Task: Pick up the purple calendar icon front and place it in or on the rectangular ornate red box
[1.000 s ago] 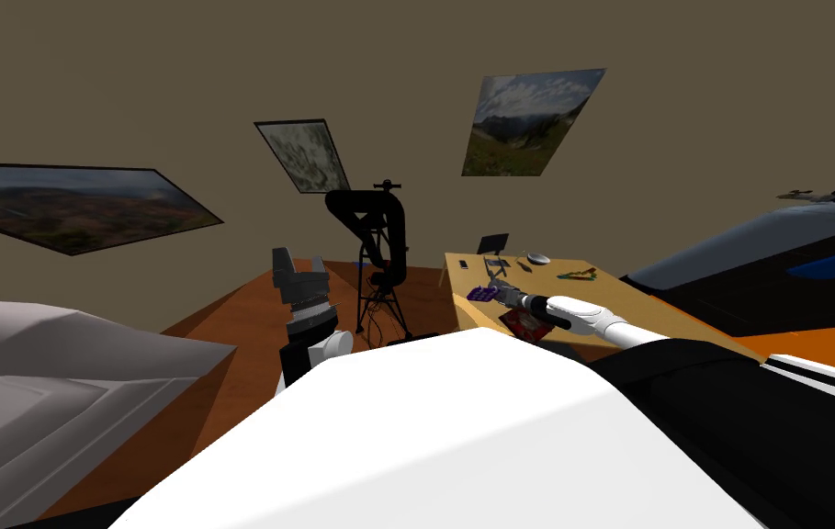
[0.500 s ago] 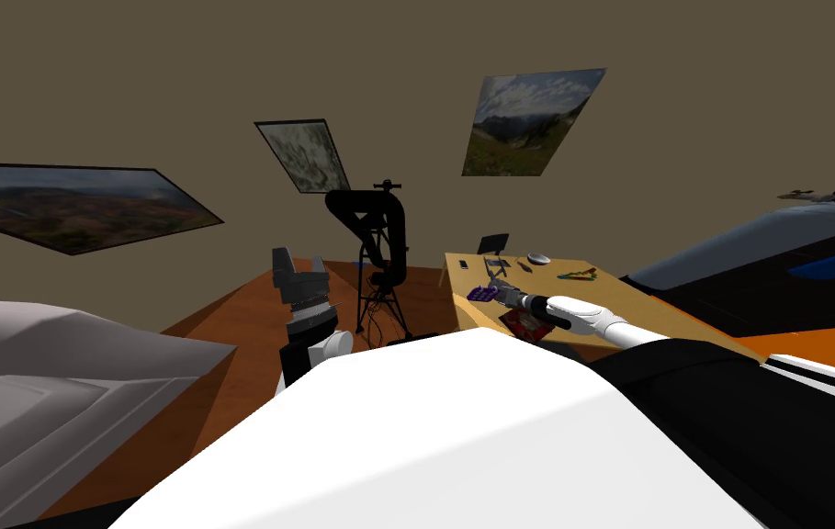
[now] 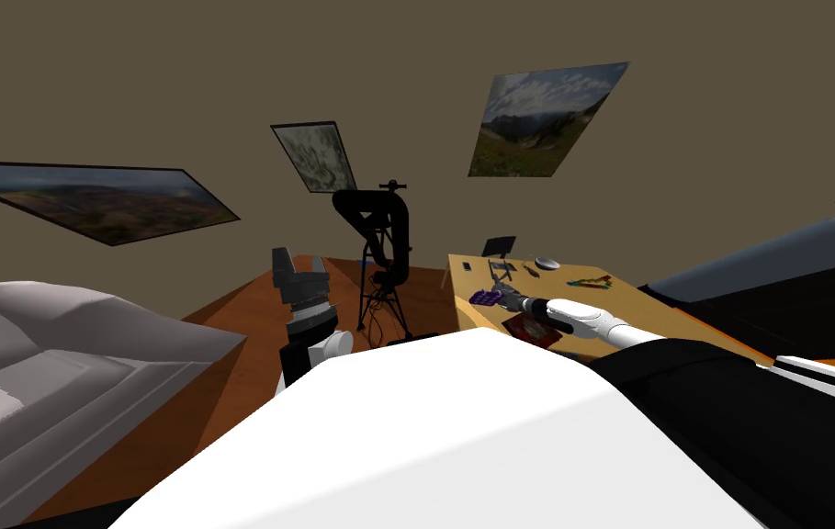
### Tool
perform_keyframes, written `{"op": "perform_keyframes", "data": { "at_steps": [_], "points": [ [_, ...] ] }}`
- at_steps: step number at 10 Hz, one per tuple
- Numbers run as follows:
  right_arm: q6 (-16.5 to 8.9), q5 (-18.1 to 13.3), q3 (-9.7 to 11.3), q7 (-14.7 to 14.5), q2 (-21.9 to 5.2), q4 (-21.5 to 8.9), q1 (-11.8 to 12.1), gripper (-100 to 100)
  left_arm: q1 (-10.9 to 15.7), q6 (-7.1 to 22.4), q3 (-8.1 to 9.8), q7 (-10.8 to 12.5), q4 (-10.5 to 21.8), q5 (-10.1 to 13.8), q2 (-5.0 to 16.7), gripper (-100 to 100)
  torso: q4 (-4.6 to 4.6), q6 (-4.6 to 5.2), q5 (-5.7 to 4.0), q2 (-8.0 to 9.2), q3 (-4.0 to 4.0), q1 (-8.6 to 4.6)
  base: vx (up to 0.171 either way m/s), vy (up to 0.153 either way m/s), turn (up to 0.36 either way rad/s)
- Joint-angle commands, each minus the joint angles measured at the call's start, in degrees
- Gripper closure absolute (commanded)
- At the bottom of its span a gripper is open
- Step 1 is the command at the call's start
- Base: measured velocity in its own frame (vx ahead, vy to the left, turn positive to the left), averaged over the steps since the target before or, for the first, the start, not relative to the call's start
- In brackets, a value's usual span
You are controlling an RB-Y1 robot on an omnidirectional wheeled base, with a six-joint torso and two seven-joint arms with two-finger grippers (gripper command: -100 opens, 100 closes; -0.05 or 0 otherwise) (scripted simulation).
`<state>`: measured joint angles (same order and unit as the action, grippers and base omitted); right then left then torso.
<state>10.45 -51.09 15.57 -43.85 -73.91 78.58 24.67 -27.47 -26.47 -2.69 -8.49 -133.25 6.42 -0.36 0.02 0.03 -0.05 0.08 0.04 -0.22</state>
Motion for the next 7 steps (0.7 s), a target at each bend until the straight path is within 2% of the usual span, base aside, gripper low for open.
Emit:
{"op": "perform_keyframes", "data": {
  "at_steps": [1,3,7],
  "points": [
    [-0.53,-1.45,1.01,-1.31,-0.33,0.1,-0.12,-100,0.0,0.0,0.0,0.0,0.0,0.0,0.0,0,0.0,0.0,0.0,0.0,0.0,0.0,0.009,-0.037,0.106],
    [-1.07,-2.57,1.39,-2.4,-0.68,0.34,0.04,-100,0.0,0.0,0.0,0.0,0.0,0.0,0.0,0,0.0,0.0,0.01,0.0,0.0,0.03,0.007,-0.028,0.08],
    [-1.09,-2.66,1.51,-2.48,-0.61,0.33,0.1,-100,0.0,0.0,0.0,0.0,0.0,0.0,0.0,0,0.01,0.03,0.04,0.05,0.03,0.19,0.001,-0.002,0.007]
  ]
}}
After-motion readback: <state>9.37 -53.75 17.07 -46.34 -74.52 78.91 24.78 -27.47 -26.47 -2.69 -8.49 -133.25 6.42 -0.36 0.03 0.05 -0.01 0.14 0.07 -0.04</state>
